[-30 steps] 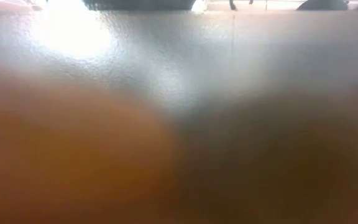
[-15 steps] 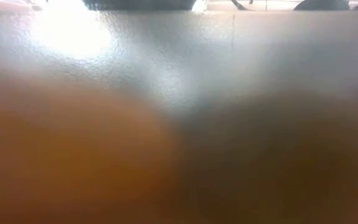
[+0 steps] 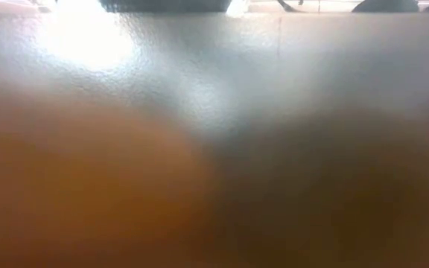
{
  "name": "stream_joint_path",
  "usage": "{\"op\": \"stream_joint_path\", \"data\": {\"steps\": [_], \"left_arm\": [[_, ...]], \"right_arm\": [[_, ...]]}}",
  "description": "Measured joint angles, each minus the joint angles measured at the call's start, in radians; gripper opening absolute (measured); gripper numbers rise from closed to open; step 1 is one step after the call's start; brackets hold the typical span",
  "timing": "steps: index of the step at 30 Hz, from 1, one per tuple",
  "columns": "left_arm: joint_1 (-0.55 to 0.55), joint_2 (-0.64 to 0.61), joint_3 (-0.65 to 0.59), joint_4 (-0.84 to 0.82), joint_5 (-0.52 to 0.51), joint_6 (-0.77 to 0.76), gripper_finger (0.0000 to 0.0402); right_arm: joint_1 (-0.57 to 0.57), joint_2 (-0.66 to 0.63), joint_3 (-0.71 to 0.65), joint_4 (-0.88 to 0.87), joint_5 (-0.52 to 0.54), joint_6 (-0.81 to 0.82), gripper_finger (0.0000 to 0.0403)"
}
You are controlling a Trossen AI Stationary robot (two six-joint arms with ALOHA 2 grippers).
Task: Pick & Place Food Item
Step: Put the green and white tuna can into the green bin
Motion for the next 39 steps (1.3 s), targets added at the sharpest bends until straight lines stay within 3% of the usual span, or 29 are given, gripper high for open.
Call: {"op": "stream_joint_path", "data": {"steps": [6,17,26,33,39], "left_arm": [[0.000,0.000,0.000,0.000,0.103,0.107,0.0131],[0.004,0.000,0.000,0.001,0.103,0.129,0.0131],[0.004,0.000,0.000,0.000,0.106,0.135,0.0131],[0.000,0.000,0.000,-0.006,0.122,0.135,0.0131],[0.003,0.000,0.000,-0.006,0.117,0.167,0.0131]], "right_arm": [[-0.001,0.000,0.000,0.032,0.000,0.000,0.0390],[-0.005,0.000,0.000,0.217,-0.011,0.076,0.0390],[-0.005,0.000,0.001,0.220,-0.036,0.100,0.0390],[-0.006,-0.006,-0.001,0.213,-0.178,0.157,0.0390],[-0.005,-0.066,0.000,0.165,-0.209,0.164,0.0390]]}}
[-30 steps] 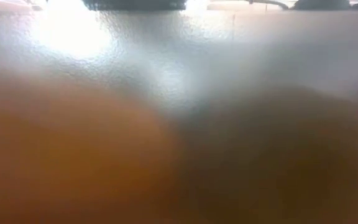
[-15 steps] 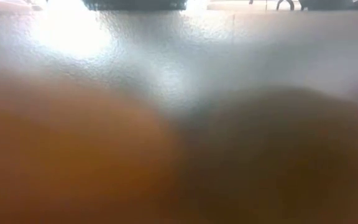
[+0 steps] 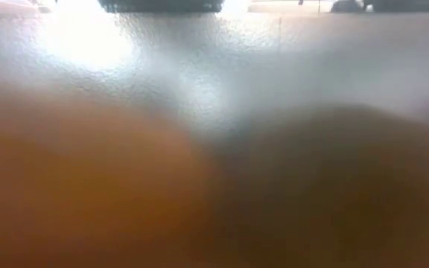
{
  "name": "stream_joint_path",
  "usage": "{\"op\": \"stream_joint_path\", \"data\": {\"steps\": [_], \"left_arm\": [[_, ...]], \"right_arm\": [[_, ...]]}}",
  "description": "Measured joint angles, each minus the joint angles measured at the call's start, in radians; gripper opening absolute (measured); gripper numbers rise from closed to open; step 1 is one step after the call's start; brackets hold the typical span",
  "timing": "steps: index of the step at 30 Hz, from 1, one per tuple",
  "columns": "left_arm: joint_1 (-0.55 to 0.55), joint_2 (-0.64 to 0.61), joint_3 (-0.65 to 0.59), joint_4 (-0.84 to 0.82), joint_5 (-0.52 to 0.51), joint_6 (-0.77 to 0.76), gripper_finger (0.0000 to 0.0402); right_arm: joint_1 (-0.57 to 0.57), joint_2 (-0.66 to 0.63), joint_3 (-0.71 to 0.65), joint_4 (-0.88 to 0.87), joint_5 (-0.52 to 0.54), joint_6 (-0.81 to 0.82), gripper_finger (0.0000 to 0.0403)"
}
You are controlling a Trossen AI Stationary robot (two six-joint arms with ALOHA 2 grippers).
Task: Pick & Place Food Item
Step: Put the green and white tuna can into the green bin
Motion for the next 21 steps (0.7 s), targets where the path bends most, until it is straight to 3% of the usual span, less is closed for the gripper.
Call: {"op": "stream_joint_path", "data": {"steps": [6,13,21], "left_arm": [[0.004,0.001,0.000,0.000,-0.012,0.007,0.0131],[0.003,0.000,0.000,-0.001,0.000,0.013,0.0131],[0.001,0.000,0.000,0.000,0.009,0.014,0.0131]], "right_arm": [[0.000,-0.135,0.001,-0.146,0.017,-0.046,0.0390],[0.001,-0.265,0.001,-0.143,0.024,-0.193,0.0390],[0.001,-0.203,0.001,0.012,-0.059,-0.478,0.0390]]}}
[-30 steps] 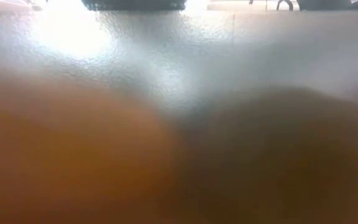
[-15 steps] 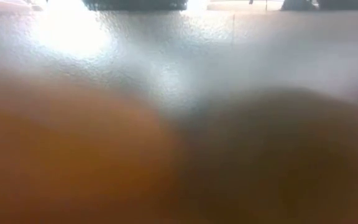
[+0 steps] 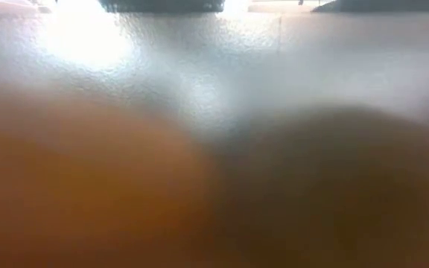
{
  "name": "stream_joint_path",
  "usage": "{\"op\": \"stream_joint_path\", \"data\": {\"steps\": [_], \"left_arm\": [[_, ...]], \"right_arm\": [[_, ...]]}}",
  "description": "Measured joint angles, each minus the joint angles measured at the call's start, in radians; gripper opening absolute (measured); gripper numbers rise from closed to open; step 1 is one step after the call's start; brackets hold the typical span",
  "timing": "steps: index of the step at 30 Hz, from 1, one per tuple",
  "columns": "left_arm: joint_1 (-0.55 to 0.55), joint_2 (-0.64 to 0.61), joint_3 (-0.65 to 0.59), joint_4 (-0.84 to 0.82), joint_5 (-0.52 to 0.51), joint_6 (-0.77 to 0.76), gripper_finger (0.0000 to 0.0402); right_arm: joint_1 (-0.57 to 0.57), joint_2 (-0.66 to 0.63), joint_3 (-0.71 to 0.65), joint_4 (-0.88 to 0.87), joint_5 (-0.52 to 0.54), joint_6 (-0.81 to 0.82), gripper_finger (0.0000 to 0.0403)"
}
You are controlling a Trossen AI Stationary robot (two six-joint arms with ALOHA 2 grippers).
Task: Pick & Place Food Item
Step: Put the green and white tuna can into the green bin
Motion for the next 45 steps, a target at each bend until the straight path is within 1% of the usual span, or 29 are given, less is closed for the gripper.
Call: {"op": "stream_joint_path", "data": {"steps": [3,7,11,13,15,20,24,28,33,39,45], "left_arm": [[0.001,0.000,0.000,0.000,0.000,0.000,0.0131],[0.000,0.000,0.000,0.000,0.000,0.000,0.0131],[0.000,0.000,0.000,0.001,0.000,0.000,0.0131],[0.000,0.000,0.000,0.001,0.000,0.000,0.0131],[0.000,0.000,0.000,0.001,0.000,0.000,0.0131],[0.000,0.000,0.000,0.002,0.000,0.000,0.0131],[0.000,0.000,0.000,0.002,0.000,0.000,0.0131],[0.000,0.000,0.000,0.000,0.000,0.000,0.0131],[0.000,0.000,0.000,-0.001,0.000,0.000,0.0131],[0.000,0.000,0.000,-0.002,0.001,0.000,0.0131],[0.000,0.000,0.000,-0.003,0.001,0.000,0.0131]], "right_arm": [[-0.001,0.058,0.000,0.045,-0.003,-0.029,0.0390],[0.000,0.144,0.018,0.047,-0.011,-0.001,0.0390],[-0.001,0.212,0.078,0.045,-0.030,-0.054,0.0390],[-0.001,0.248,0.121,0.034,-0.057,-0.084,0.0390],[-0.001,0.287,0.162,-0.001,-0.074,-0.092,0.0390],[-0.002,0.378,0.253,-0.123,-0.073,-0.081,0.0390],[-0.001,0.420,0.286,-0.147,-0.074,-0.080,0.0390],[-0.001,0.415,0.291,-0.147,-0.074,-0.086,0.0390],[-0.001,0.356,0.266,-0.145,-0.072,-0.087,0.0390],[-0.002,0.282,0.249,-0.224,-0.017,-0.085,0.0390],[-0.001,0.279,0.249,-0.227,-0.019,-0.083,0.0390]]}}
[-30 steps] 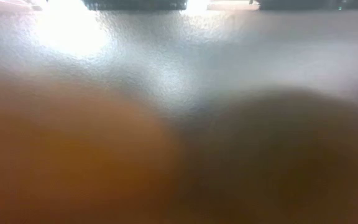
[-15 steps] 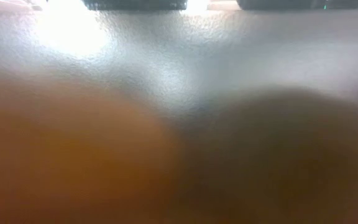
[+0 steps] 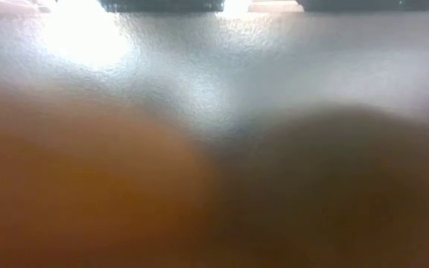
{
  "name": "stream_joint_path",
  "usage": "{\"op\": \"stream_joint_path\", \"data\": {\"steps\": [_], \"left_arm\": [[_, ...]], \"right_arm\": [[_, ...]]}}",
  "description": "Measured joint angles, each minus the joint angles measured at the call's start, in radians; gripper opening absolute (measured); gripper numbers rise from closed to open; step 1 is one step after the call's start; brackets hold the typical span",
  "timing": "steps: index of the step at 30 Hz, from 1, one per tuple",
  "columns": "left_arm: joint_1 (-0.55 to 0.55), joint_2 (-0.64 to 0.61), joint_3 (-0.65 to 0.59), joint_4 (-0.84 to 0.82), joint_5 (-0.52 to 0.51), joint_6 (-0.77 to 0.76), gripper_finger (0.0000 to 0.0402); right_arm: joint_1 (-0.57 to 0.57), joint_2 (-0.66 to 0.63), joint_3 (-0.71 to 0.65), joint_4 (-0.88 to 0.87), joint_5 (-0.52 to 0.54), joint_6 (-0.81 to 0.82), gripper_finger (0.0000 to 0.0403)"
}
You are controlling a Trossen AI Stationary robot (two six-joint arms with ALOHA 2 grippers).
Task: Pick & Place Food Item
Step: Put the green and white tuna can into the green bin
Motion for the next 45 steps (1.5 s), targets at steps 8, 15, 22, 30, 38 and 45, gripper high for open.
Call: {"op": "stream_joint_path", "data": {"steps": [8,15,22,30,38,45], "left_arm": [[0.000,0.000,0.000,0.001,0.000,0.019,0.0131],[0.000,0.000,0.000,0.003,0.000,0.020,0.0131],[0.001,0.000,0.000,0.003,0.000,0.023,0.0131],[0.001,0.000,0.000,0.002,-0.006,0.038,0.0131],[0.000,0.000,0.000,0.003,-0.001,0.028,0.0131],[0.000,0.000,0.000,0.003,0.001,0.026,0.0131]], "right_arm": [[0.000,0.037,-0.002,-0.016,0.000,0.031,0.0390],[0.000,0.029,-0.001,-0.014,0.002,0.026,0.0362],[0.000,0.037,-0.001,-0.023,0.001,0.022,0.0262],[0.000,0.038,-0.001,-0.027,-0.010,0.034,0.0134],[-0.001,0.038,-0.001,-0.032,-0.026,0.049,0.0135],[-0.001,0.038,0.000,-0.039,-0.028,0.057,0.0135]]}}
